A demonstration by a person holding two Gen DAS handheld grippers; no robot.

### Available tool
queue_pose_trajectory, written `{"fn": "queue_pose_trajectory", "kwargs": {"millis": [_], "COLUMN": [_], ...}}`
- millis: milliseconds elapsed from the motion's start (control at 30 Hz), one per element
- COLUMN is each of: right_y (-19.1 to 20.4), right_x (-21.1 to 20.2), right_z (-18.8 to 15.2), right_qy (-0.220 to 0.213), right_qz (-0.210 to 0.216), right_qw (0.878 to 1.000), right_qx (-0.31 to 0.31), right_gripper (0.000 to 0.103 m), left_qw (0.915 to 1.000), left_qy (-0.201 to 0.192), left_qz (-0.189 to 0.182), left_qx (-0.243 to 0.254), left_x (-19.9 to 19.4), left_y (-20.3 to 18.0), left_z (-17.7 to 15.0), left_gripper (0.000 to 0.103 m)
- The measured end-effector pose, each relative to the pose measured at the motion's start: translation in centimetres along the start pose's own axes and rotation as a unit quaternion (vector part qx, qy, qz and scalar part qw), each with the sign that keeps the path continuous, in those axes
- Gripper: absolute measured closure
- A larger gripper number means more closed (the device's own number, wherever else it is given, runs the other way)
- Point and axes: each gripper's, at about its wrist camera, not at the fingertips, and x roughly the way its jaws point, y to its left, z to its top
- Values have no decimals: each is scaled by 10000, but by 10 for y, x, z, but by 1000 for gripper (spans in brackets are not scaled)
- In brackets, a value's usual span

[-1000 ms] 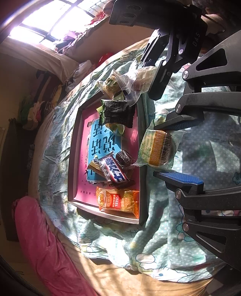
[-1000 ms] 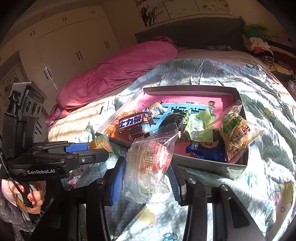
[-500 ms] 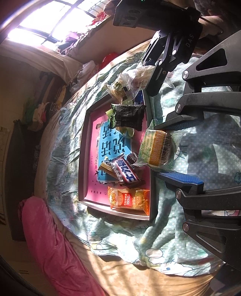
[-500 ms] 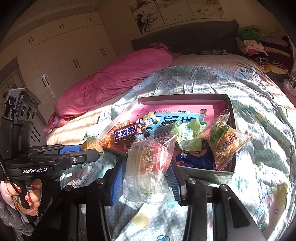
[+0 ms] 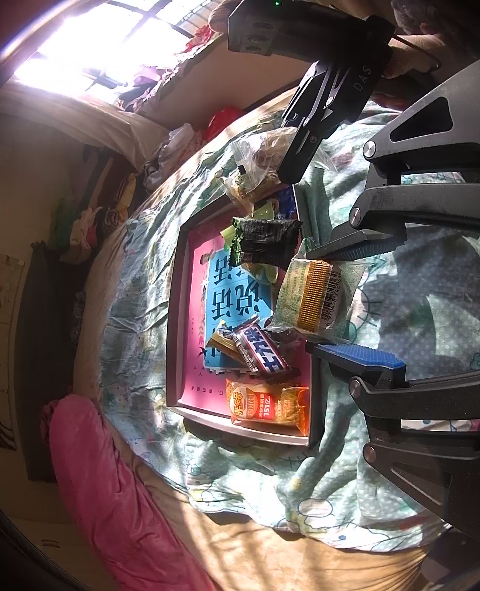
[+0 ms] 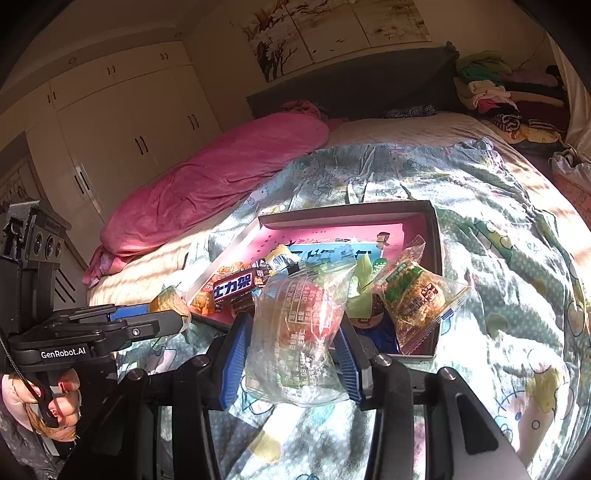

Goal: Organize snacks
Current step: 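Carry the yellow packet into the tray with the left tool while the right tool carries the clear bag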

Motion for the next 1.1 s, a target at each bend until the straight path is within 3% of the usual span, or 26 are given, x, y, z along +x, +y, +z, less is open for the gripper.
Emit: {"fn": "queue_pose_trajectory", "kwargs": {"millis": [433,1100], "right_y": [-12,-49], "right_x": [-7,1], "right_z": [7,23], "right_qy": [-176,-327], "right_qz": [-184,-1065], "right_qw": [9996,9934], "right_qx": [116,266], "right_gripper": [58,58], "left_qw": [9999,9999], "left_qy": [-64,19], "left_qz": [16,113], "left_qx": [-75,-107], "left_x": [6,37], "left_y": [1,0], "left_z": [10,20], "left_gripper": [61,61]}}
